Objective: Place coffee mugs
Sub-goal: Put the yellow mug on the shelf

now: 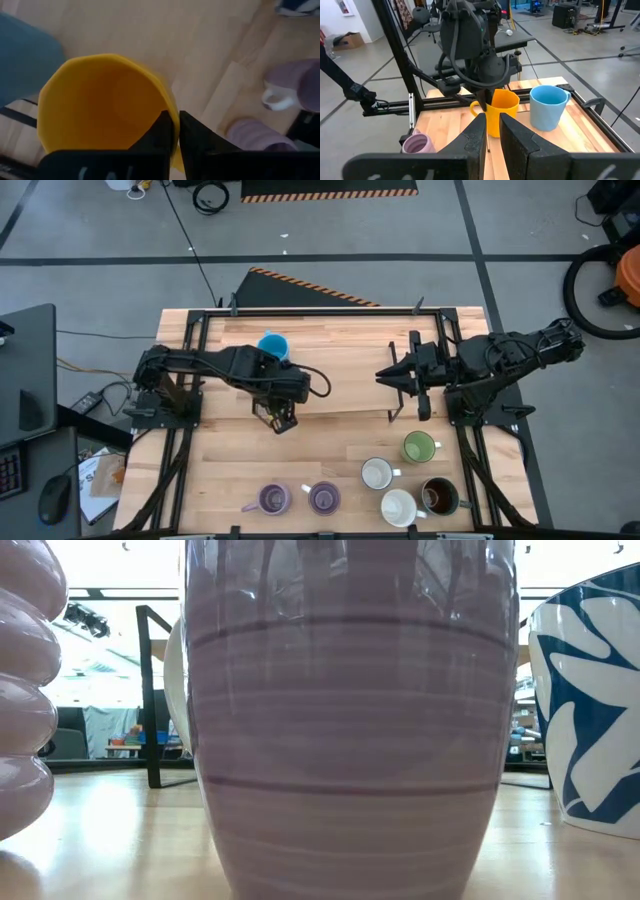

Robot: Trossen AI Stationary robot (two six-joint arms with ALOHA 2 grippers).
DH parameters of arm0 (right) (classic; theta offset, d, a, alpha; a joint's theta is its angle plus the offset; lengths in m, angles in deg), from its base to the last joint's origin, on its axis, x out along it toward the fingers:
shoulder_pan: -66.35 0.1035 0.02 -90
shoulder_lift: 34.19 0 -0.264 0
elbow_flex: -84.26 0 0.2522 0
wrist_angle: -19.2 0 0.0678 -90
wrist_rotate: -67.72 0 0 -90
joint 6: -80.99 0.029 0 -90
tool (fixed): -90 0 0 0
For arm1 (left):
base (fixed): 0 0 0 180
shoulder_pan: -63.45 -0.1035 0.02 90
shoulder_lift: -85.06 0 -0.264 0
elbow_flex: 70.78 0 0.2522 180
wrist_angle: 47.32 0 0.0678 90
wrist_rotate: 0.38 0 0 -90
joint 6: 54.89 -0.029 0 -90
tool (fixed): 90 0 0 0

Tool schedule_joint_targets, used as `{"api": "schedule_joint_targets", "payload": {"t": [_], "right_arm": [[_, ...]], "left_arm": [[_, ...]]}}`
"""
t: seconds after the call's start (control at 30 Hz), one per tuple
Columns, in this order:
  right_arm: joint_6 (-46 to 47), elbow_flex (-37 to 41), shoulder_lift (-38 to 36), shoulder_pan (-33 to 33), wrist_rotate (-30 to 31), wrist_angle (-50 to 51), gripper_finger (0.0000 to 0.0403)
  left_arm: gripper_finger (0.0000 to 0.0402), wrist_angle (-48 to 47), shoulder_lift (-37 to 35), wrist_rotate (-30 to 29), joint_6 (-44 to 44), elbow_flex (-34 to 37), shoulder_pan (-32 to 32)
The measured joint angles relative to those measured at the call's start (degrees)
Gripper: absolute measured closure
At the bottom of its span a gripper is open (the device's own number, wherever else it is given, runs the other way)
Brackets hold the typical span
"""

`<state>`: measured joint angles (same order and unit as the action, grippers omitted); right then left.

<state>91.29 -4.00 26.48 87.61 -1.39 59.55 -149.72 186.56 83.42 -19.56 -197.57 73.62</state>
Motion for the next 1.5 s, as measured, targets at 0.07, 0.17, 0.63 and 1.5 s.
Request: {"api": "schedule_joint_targets", "payload": {"t": [0.07, 0.17, 0.63, 1.5], "right_arm": [[0.0, 0.0, 0.0, 0.0, 0.0, 0.0, 0.0344], [0.0, 0.0, -0.1, 0.0, 0.0, -0.1, 0.0344], [0.4, 0.0, -1.1, 0.0, -0.3, -0.3, 0.0344], [0.1, 0.0, -1.1, 0.0, -1.1, 0.2, 0.0344]], "left_arm": [[0.0379, 0.0, 0.6, -0.2, 0.0, -0.1, 0.0], [0.0379, -1.1, 1.5, -0.6, -1.0, 0.0, 0.0], [0.0375, -1.4, 2.8, -3.1, -1.5, 0.0, 0.7], [0.0276, -1.3, 0.8, -5.4, -3.4, -4.2, 0.6]]}}
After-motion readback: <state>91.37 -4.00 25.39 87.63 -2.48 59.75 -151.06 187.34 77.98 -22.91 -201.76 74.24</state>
